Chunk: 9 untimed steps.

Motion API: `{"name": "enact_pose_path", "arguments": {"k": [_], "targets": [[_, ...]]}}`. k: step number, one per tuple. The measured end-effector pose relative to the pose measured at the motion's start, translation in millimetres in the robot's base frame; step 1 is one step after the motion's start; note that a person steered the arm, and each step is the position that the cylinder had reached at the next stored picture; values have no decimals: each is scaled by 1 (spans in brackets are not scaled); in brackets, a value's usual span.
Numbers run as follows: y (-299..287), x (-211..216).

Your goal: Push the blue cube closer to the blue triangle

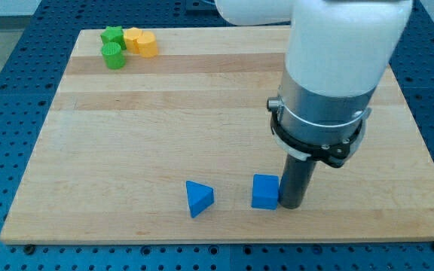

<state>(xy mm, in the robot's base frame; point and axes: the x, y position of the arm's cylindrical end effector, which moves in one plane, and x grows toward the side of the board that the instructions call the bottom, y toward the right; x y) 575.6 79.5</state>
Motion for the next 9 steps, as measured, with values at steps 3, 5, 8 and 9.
{"name": "enact_pose_path", "arguments": {"k": [3,5,8,9], "targets": [[-6,-10],[-28,-10],[-39,-10],[-38,-10]]}}
